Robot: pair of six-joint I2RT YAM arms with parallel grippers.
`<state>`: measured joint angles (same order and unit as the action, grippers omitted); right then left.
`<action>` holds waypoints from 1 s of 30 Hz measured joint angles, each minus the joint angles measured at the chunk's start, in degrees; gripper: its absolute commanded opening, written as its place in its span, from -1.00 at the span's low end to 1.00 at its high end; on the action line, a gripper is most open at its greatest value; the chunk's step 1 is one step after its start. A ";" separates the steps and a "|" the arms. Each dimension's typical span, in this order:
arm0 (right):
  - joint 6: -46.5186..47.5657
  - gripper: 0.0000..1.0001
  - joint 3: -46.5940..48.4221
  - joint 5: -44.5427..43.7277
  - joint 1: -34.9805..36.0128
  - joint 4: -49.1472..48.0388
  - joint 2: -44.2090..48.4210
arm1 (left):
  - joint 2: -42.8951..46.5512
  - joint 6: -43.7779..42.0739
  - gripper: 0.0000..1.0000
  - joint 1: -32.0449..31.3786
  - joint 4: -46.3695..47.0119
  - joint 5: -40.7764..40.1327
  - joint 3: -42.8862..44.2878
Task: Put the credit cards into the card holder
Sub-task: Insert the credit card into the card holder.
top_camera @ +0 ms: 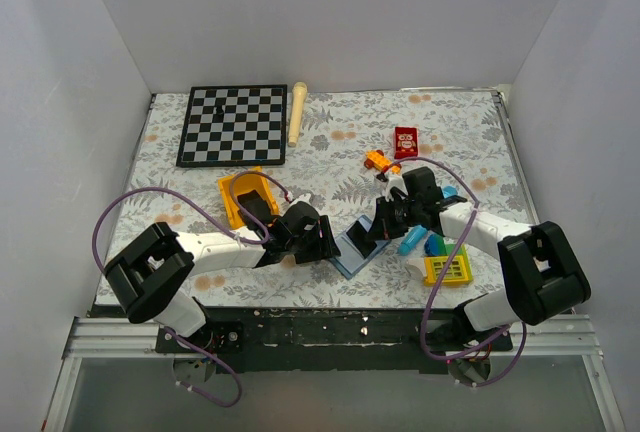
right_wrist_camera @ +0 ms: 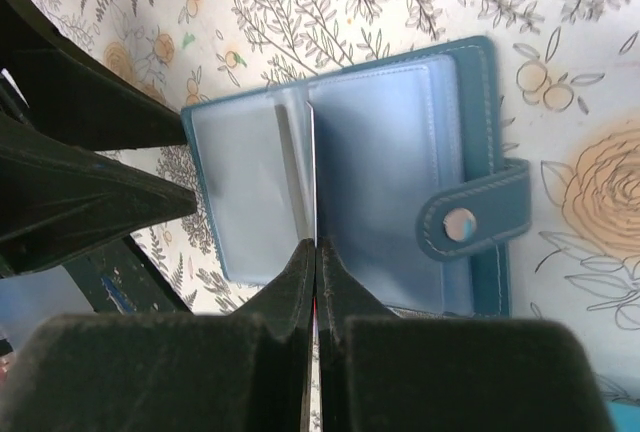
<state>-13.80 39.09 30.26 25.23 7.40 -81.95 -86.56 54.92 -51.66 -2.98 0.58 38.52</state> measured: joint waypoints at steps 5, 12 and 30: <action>-1.29 -0.97 -1.46 0.50 0.02 -0.24 0.04 | 0.04 0.00 0.12 0.00 -0.02 -0.11 0.00; -4.31 -0.97 -4.07 0.76 0.02 -2.47 1.68 | 0.07 0.00 0.13 0.00 -0.04 -0.20 0.00; -16.83 -0.97 -11.47 2.21 0.24 -16.98 1.64 | 0.07 -0.02 0.11 0.00 -0.22 -0.22 0.02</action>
<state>-30.63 27.62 32.47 25.47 -9.58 -80.31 -86.50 54.89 -51.66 -3.20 0.36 38.54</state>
